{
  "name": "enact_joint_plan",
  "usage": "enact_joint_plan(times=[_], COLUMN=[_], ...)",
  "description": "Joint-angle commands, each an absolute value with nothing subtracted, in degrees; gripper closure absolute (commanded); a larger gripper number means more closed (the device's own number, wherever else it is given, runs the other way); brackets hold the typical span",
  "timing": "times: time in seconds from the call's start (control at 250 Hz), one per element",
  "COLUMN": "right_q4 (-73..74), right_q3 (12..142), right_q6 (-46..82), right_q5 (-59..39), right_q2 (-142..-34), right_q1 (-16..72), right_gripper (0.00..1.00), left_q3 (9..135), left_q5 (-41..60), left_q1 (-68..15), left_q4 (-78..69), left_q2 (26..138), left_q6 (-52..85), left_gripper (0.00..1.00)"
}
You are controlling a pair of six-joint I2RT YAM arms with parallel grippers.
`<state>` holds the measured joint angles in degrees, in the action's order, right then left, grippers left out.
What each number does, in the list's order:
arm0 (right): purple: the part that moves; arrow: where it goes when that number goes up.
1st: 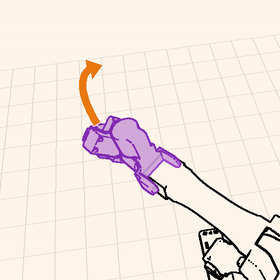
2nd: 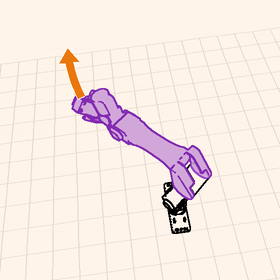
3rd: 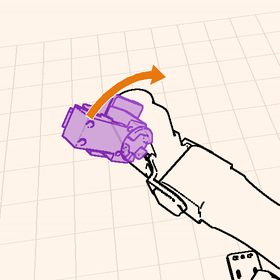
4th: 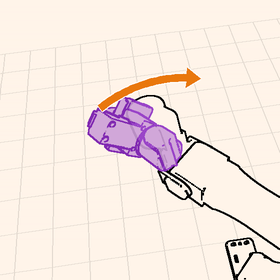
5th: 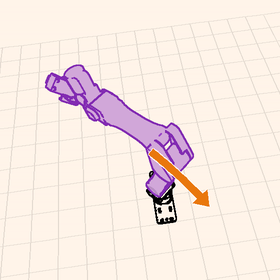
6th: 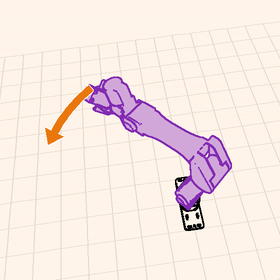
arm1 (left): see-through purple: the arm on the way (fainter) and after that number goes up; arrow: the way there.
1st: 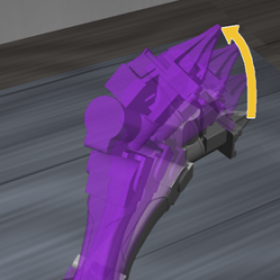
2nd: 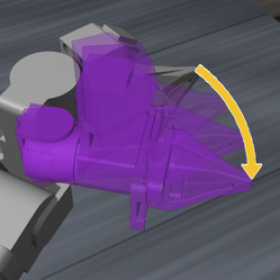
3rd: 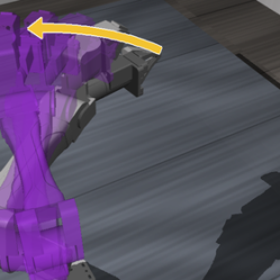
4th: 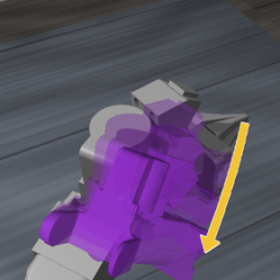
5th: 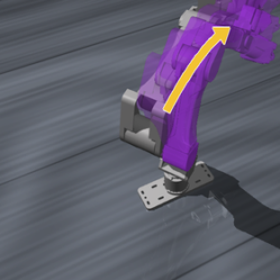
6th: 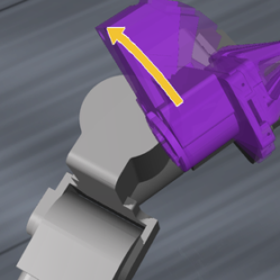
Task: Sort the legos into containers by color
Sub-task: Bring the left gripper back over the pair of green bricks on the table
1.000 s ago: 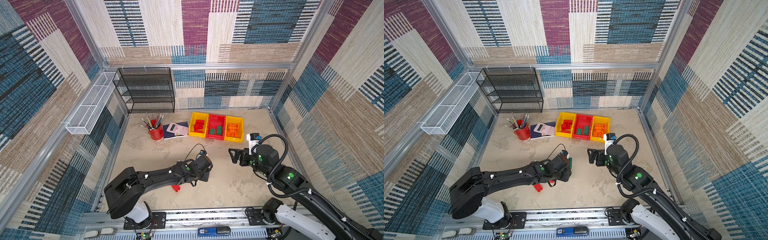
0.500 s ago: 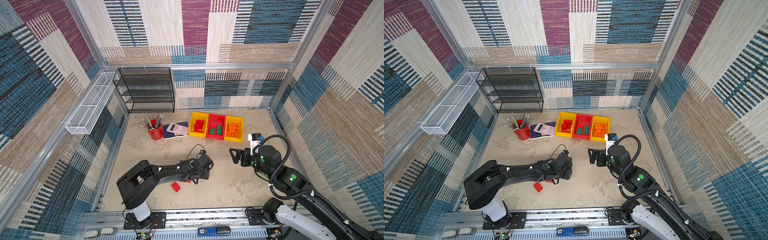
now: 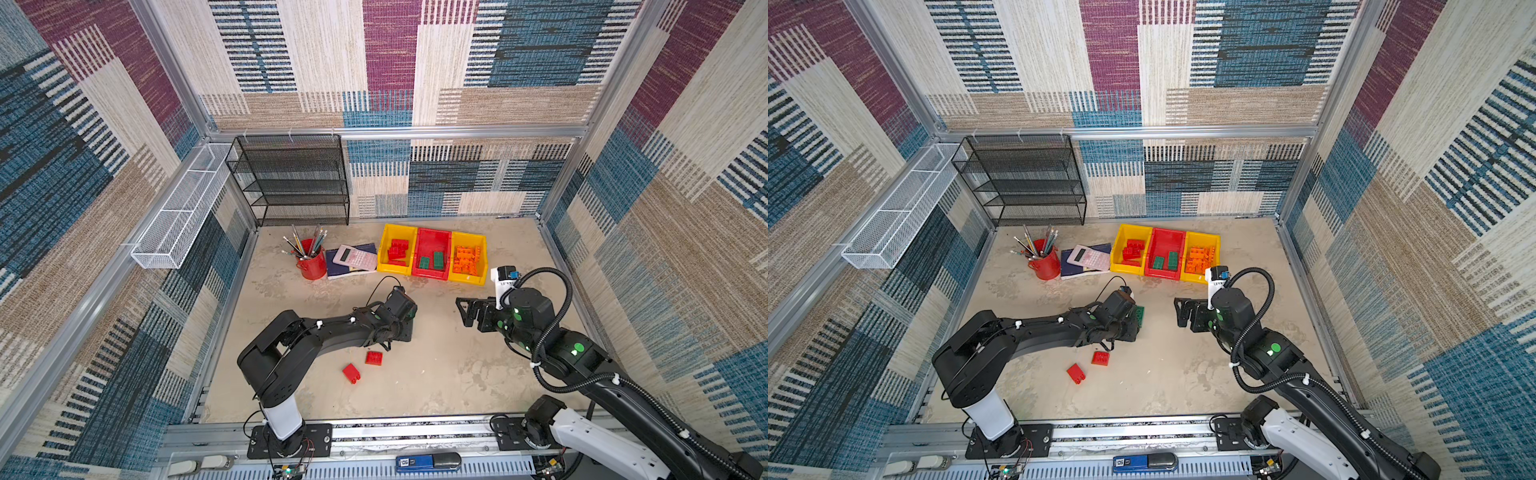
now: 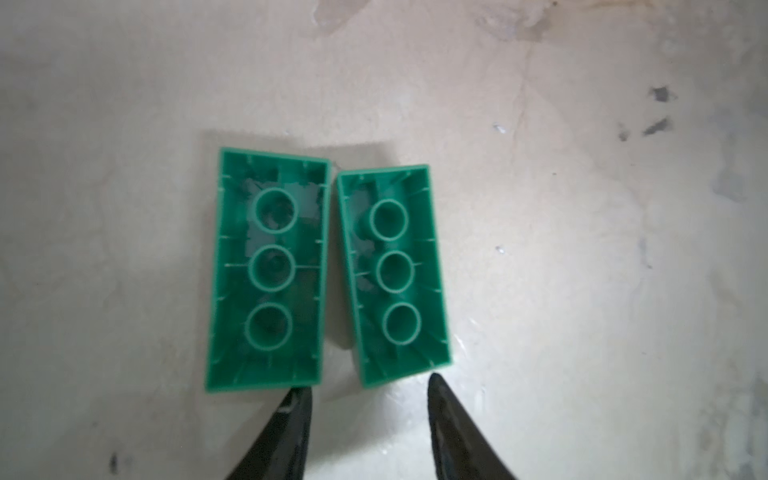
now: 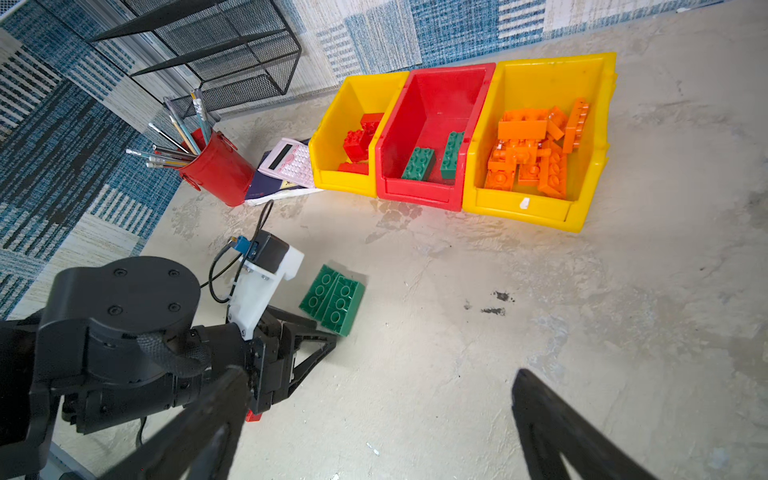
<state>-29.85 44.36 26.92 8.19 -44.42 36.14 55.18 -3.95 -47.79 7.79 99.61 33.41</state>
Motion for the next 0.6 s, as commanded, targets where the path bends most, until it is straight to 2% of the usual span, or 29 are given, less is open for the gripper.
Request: enact_joint_plan(times=[0.0, 0.264, 0.596], right_q4=[-29.6, -30.2, -31.7], right_q3=[44.8, 45.1, 44.2], right_q6=[26.7, 26.5, 26.0], right_q5=[9.5, 9.9, 11.6], right_q2=[-44.3, -43.6, -40.8], right_q1=[36.2, 36.2, 36.2], right_gripper=[0.0, 0.0, 0.0], left_q3=[57.3, 65.3, 63.6], left_q5=[-1.8, -1.4, -2.2], left_q1=[-47.9, -47.9, -49.6], left_q4=[9.8, 17.4, 17.0], left_q2=[98.9, 104.1, 103.4], left_q6=[31.7, 31.1, 33.4], left_gripper=[0.49, 0.49, 0.49])
